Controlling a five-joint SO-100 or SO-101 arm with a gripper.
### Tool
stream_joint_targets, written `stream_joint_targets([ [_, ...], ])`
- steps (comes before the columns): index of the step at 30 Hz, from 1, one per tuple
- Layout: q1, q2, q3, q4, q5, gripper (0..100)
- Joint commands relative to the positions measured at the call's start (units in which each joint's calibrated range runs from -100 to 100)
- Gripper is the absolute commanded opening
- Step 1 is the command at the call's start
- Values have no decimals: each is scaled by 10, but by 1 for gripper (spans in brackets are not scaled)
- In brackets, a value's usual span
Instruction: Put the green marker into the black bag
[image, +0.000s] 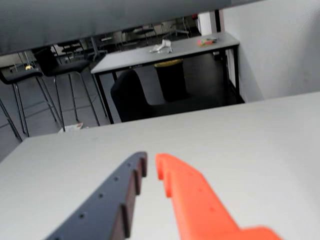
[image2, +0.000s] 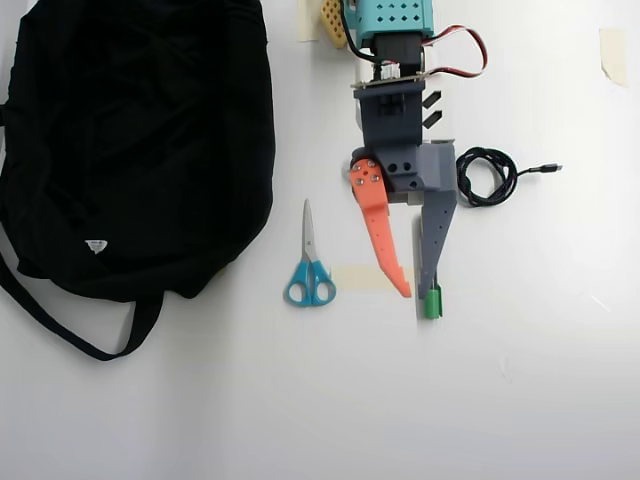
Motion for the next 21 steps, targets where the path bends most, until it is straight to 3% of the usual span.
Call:
stream_joint_targets([
  [1,2,-5,-29,-10,2,2],
  [11,3,-7,-19,1,3,2],
  [16,3,-17,-27,100,4,2],
  [21,4,-19,-30,191,95,2],
])
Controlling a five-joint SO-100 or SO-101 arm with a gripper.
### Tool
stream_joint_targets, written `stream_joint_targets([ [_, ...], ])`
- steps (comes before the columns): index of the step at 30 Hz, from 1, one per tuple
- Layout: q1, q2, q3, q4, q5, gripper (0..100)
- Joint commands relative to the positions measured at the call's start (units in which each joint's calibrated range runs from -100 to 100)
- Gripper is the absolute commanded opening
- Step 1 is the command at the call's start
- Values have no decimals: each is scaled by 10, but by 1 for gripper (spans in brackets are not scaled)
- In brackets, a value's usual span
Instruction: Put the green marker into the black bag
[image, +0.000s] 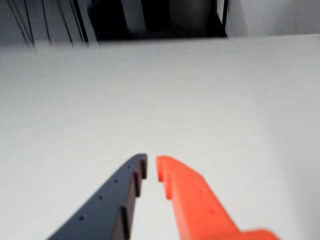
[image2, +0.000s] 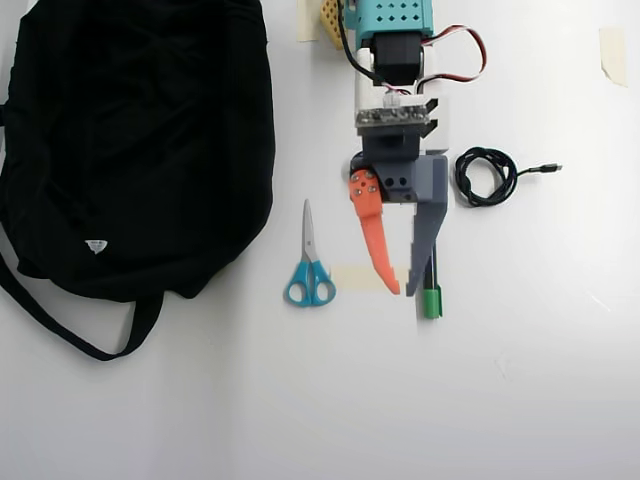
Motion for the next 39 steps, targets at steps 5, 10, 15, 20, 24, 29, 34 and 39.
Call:
stream_joint_targets([
  [5,6,-21,-85,156,56,2],
  [10,8,-21,-149,284,56,2],
  [15,8,-21,-183,378,56,2],
  [20,8,-21,-191,466,56,2],
  [24,8,-21,-204,524,55,2],
  [29,8,-21,-220,582,51,2],
  [34,11,-21,-223,630,49,2],
  [39,14,-21,-223,641,41,2],
])
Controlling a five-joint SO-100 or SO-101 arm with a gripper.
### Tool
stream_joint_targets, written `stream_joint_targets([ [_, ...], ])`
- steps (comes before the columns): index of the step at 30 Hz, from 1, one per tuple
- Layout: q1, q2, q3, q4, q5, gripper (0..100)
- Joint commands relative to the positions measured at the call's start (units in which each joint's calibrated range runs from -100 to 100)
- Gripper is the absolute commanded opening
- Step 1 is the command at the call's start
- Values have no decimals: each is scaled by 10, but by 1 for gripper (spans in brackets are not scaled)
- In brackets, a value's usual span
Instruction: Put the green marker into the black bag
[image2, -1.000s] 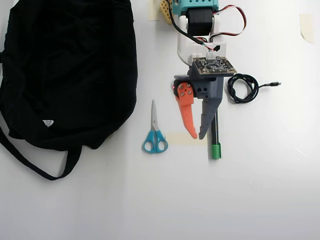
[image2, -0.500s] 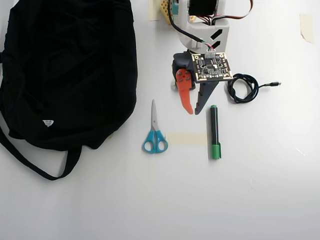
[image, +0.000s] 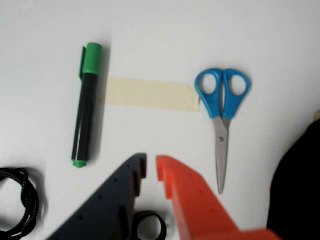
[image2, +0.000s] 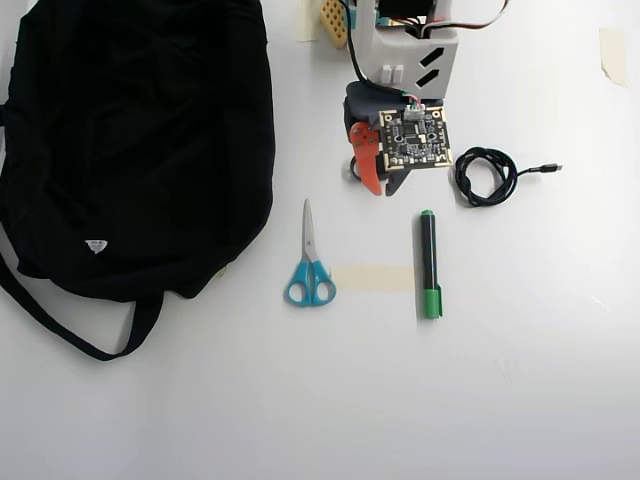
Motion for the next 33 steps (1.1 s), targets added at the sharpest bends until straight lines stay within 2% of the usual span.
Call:
stream_joint_targets([
  [1,6,-21,-25,6,-17,2],
  [33,6,-21,-44,48,-27,2],
])
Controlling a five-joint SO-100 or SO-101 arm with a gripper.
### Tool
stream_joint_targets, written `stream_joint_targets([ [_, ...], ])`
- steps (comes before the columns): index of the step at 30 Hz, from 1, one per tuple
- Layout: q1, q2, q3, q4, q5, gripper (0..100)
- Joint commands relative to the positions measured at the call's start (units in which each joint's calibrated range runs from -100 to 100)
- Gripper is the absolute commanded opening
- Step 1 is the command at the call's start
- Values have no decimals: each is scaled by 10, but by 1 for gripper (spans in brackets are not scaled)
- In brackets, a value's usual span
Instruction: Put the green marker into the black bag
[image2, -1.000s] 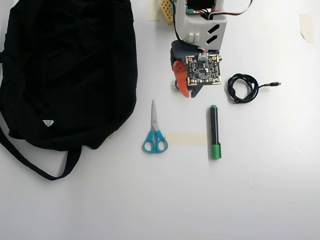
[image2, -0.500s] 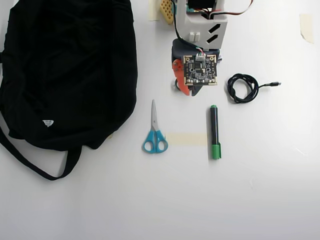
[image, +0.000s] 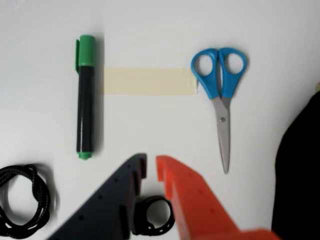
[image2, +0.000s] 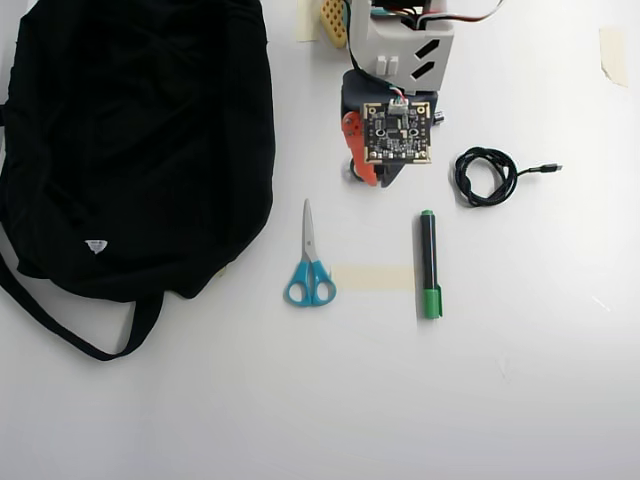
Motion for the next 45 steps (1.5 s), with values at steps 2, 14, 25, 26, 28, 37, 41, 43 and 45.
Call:
stream_joint_targets([
  [2,-4,-21,-20,3,-2,2],
  [14,-5,-22,-25,3,-1,2],
  [25,-35,-10,-24,-25,-2,2],
  [26,-38,-10,-22,-26,-2,2],
  [28,-56,-9,-16,-28,-2,2],
  [37,-97,-7,-13,-30,-3,2],
  [41,-103,-7,15,-30,-51,2],
  [43,-103,-7,34,-30,-64,2],
  [45,-107,-7,45,-33,-67,2],
])
